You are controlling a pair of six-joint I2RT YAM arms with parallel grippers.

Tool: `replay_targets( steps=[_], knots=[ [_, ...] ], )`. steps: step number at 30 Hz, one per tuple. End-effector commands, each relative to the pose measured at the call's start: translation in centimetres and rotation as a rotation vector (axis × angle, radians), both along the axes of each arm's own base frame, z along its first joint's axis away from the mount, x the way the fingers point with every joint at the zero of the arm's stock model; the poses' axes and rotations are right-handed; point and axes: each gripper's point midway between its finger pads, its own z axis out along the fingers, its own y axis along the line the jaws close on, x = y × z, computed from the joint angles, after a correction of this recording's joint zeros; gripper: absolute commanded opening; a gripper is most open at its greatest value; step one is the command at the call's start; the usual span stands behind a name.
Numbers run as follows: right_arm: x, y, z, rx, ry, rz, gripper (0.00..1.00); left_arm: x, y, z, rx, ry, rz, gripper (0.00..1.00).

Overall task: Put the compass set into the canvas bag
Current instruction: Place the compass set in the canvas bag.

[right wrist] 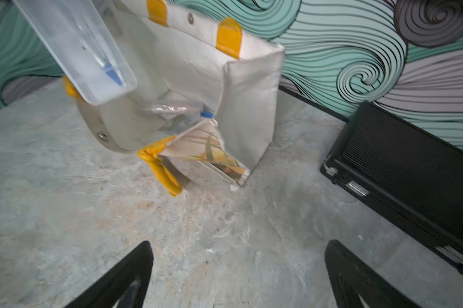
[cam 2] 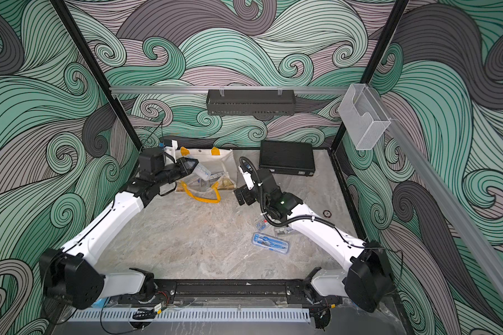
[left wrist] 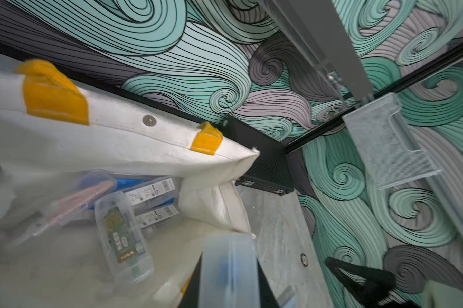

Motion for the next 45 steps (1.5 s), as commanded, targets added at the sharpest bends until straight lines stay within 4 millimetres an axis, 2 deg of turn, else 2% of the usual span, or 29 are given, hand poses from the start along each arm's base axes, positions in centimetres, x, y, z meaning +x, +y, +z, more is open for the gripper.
replay_targets(
  steps=[1,4,8,14,16,18,22,26,32,36,39,44,45],
  knots=[
    [-0.4,-3.1,-2.8,-0.121,0.068,-0.089,1.0,2.0,1.1,-3.6,0.192,0.095,0.043,0.1],
    [-1.0,-3.7,-4.2,-0.149,0.11,-0.089,1.0,3.6,0.9,-5.4,0.284,0.145,0.051,0.1],
    [-1.8,-4.6,-6.0,-0.189,0.165,-0.096,1.0,4.8,0.3,-7.7,0.404,0.201,0.059,0.11],
    [-3.0,-5.3,-7.8,-0.162,0.264,-0.086,1.0,5.5,0.0,-9.6,0.489,0.255,0.062,0.2],
    [-3.5,-5.3,-8.3,-0.154,0.296,-0.077,1.0,5.6,-0.1,-9.7,0.492,0.26,0.061,0.29],
    [-4.0,-5.5,-8.8,-0.149,0.33,-0.078,1.0,5.7,-0.1,-9.4,0.487,0.252,0.061,0.37],
    [-4.9,-5.5,-10.3,-0.128,0.406,-0.089,1.0,5.9,-0.6,-8.4,0.473,0.213,0.044,0.62],
    [-6.0,-6.2,-12.1,-0.128,0.493,-0.142,1.0,5.7,-1.1,-6.8,0.44,0.174,0.019,0.75],
    [-7.3,-8.0,-14.1,-0.141,0.602,-0.28,1.0,3.9,-2.9,-3.4,0.32,0.099,-0.059,0.81],
    [-7.9,-9.7,-15.9,-0.175,0.666,-0.402,0.98,1.8,-4.1,-2.3,0.235,0.068,-0.105,0.81],
    [-8.2,-10.7,-16.9,-0.165,0.702,-0.469,0.97,0.3,-4.2,-2.0,0.204,0.061,-0.113,0.82],
    [-7.5,-10.0,-17.6,-0.124,0.706,-0.456,0.98,-1.4,-3.6,-1.8,0.179,0.047,-0.101,0.82],
    [-7.2,-9.6,-17.6,-0.104,0.707,-0.447,0.98,-2.0,-3.4,-0.8,0.168,0.022,-0.097,0.82]
  ],
)
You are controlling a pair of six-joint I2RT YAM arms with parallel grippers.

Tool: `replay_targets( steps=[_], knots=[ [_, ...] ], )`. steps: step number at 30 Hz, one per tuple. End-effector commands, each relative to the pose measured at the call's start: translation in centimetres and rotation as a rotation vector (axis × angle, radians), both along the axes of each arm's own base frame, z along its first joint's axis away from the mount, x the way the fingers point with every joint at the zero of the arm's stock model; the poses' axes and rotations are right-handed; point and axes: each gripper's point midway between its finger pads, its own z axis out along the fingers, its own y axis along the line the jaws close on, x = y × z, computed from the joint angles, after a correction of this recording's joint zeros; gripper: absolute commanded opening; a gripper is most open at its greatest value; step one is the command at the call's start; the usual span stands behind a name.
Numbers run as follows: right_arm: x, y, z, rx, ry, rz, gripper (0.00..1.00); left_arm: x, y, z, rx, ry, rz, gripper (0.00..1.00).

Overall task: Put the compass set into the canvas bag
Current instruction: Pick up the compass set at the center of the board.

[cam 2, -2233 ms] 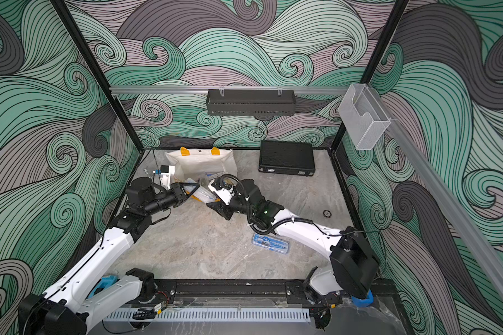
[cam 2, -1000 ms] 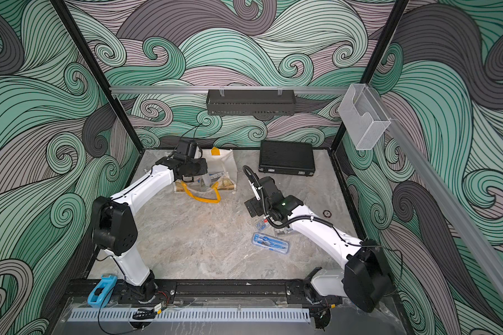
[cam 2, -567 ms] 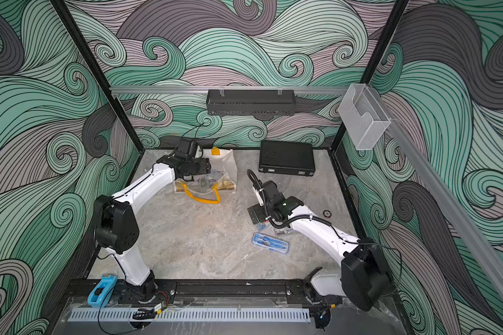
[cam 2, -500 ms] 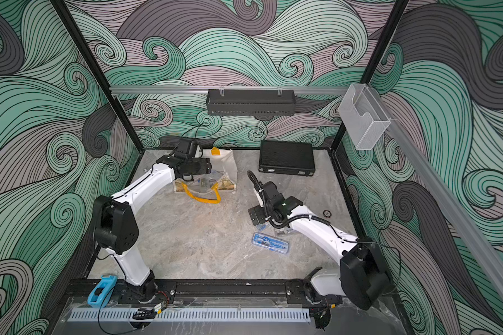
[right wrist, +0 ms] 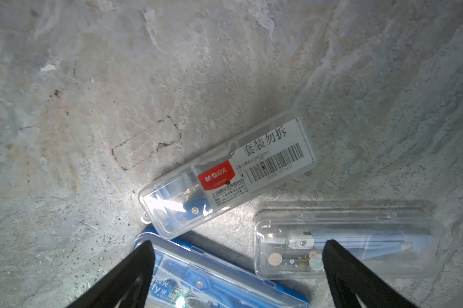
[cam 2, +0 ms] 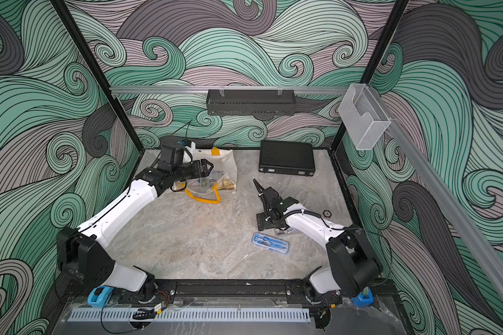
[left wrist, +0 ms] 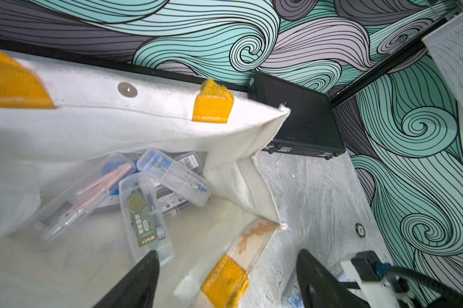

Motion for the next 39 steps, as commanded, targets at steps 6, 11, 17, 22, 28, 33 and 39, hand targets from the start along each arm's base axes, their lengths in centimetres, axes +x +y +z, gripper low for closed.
replay_targets(
  steps=[6,11,17,22,28,33,39],
  knots=[
    [1.9,1.6,-1.4,0.085,0.013,-0.048,0.97,-2.0,0.3,1.8,-0.054,-0.056,-0.003,0.83],
    [2.7,2.4,-2.4,0.087,0.033,-0.03,0.9,-2.8,0.8,1.3,-0.044,-0.043,0.002,0.83],
    [3.8,4.1,-2.4,0.077,0.02,0.039,0.82,-3.3,1.2,0.3,-0.055,-0.035,0.024,0.83],
    [4.6,5.5,-2.6,0.061,0.01,0.098,0.81,-3.4,1.3,-0.1,-0.056,-0.033,0.031,0.83],
    [4.3,4.6,-3.3,-0.015,0.037,0.079,0.79,-3.5,1.4,-0.6,-0.052,-0.022,0.033,0.84],
    [3.7,3.9,-4.1,-0.054,0.043,0.063,0.71,-3.7,1.2,-0.9,-0.076,-0.017,0.026,0.86],
    [3.8,4.8,-4.4,-0.019,0.043,0.077,0.55,-4.1,0.3,-0.6,-0.127,-0.01,-0.004,0.88]
  ],
)
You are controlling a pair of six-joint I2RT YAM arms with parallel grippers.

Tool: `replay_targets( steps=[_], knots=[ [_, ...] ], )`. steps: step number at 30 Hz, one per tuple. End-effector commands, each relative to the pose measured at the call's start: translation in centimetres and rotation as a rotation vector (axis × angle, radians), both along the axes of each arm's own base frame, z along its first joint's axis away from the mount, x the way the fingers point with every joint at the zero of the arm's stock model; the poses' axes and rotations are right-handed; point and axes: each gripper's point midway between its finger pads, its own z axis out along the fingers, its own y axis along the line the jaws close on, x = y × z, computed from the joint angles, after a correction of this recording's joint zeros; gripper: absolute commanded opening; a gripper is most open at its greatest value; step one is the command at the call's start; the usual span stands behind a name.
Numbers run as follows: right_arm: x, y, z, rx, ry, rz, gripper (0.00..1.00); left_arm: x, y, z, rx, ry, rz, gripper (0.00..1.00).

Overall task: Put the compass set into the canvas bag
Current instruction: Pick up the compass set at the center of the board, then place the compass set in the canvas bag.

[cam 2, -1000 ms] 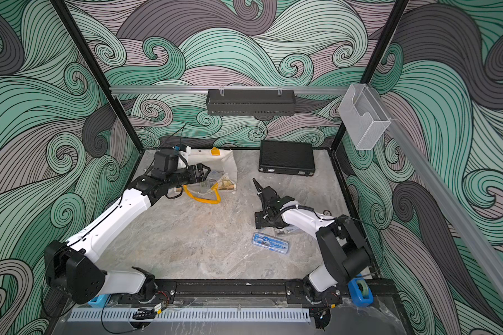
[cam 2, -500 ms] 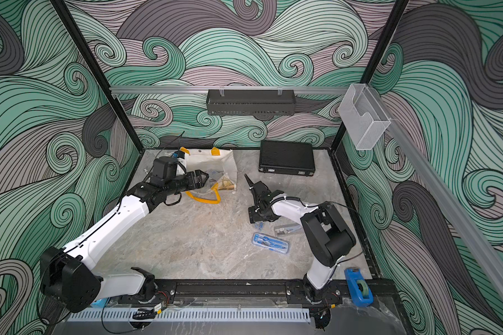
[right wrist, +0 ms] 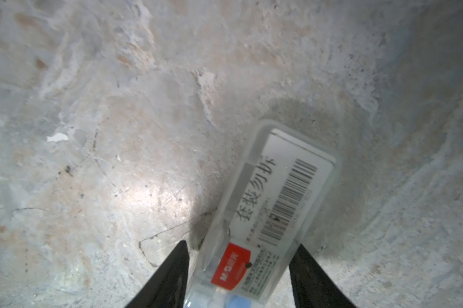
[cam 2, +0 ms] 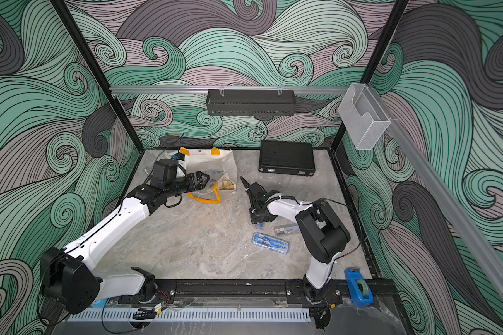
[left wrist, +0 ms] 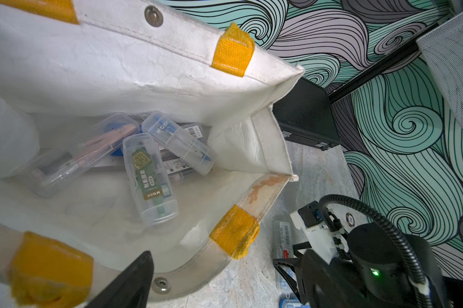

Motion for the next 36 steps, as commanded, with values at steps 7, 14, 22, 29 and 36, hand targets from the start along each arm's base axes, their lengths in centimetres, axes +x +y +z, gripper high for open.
replay_targets(
  steps=[7,14,22,29,36],
  knots=[
    [1.3,1.9,1.2,0.098,-0.089,0.042,0.46,-0.8,-1.2,2.9,-0.096,-0.053,-0.054,0.9],
    [3.1,5.5,7.1,0.302,-0.316,0.197,0.42,-1.7,-2.0,3.6,-0.144,-0.056,-0.101,0.91],
    [1.7,9.4,14.6,0.558,-0.509,0.427,0.42,-2.5,-3.6,3.3,-0.192,-0.019,-0.174,0.88],
    [-0.2,11.3,18.9,0.705,-0.568,0.537,0.42,-3.6,-7.1,3.3,-0.227,0.009,-0.299,0.77],
    [-1.1,11.6,21.4,0.773,-0.605,0.566,0.41,-3.8,-9.9,3.1,-0.235,0.028,-0.368,0.67]
  ],
)
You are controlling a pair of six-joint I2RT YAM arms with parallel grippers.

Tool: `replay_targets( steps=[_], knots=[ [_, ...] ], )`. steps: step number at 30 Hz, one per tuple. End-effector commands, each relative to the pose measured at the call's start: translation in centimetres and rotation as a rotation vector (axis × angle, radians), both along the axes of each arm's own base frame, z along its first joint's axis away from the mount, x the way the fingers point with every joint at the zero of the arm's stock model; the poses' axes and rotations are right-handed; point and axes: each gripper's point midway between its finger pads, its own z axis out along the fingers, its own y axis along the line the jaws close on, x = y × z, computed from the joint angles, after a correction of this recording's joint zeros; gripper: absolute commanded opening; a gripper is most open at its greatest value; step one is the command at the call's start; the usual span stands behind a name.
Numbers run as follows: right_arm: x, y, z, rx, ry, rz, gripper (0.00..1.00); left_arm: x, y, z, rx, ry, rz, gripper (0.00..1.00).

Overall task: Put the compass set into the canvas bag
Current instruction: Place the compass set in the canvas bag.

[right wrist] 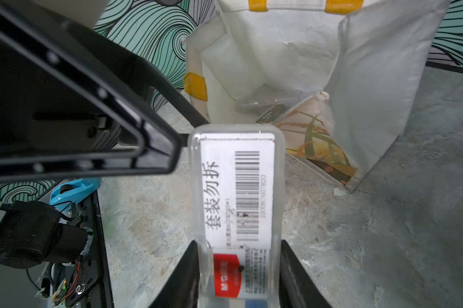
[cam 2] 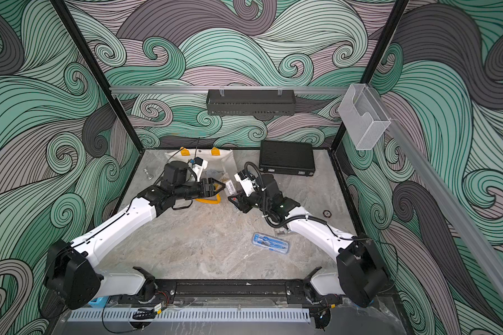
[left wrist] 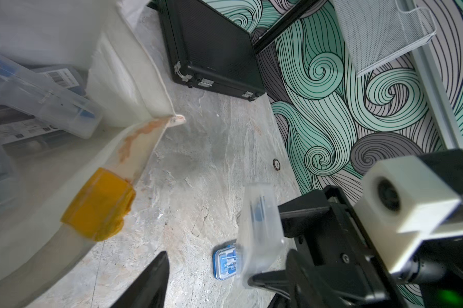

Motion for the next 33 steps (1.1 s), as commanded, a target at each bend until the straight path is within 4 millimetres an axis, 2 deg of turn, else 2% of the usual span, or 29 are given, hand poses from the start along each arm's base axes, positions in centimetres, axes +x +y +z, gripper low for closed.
replay_targets(
  steps=[1,6,14,15,16,21,24,25,28,30,32,33],
  knots=[
    [-0.8,0.6,2.1,0.058,-0.052,0.053,0.41,0.4,-1.7,2.6,-0.049,-0.056,-0.047,0.67],
    [-0.9,0.6,2.4,0.062,-0.058,0.054,0.41,0.7,-2.8,3.1,-0.07,-0.058,-0.064,0.58],
    [0.0,0.3,2.3,0.035,-0.079,0.001,0.41,0.7,-3.6,3.5,-0.076,-0.042,-0.064,0.24],
    [0.1,0.2,2.2,0.027,-0.083,-0.01,0.41,0.8,-3.7,2.9,-0.067,-0.027,-0.06,0.21],
    [0.2,0.2,2.1,0.022,-0.087,-0.013,0.41,1.0,-3.8,2.2,-0.057,-0.012,-0.057,0.19],
    [0.4,0.4,1.9,0.006,-0.093,-0.016,0.42,1.1,-3.9,2.1,-0.055,-0.008,-0.053,0.12],
    [0.4,0.5,1.7,0.001,-0.089,-0.015,0.46,1.3,-3.9,2.1,-0.051,-0.013,-0.045,0.1],
    [0.4,0.4,1.7,-0.007,-0.088,-0.012,0.5,1.4,-3.8,2.1,-0.048,-0.017,-0.04,0.1],
    [0.2,0.0,1.0,-0.058,-0.069,-0.006,0.71,1.6,-3.4,2.3,-0.023,-0.036,-0.024,0.1],
    [0.0,-0.5,0.5,-0.103,-0.056,-0.006,0.96,1.8,-2.9,2.7,-0.003,-0.057,-0.009,0.1],
    [-0.3,-1.3,0.2,-0.152,-0.048,-0.016,1.0,2.3,-2.2,2.7,0.028,-0.075,0.027,0.1],
    [-0.3,-1.8,0.0,-0.176,-0.047,-0.031,1.0,2.2,-1.5,3.8,0.027,-0.11,0.048,0.1]
  ],
)
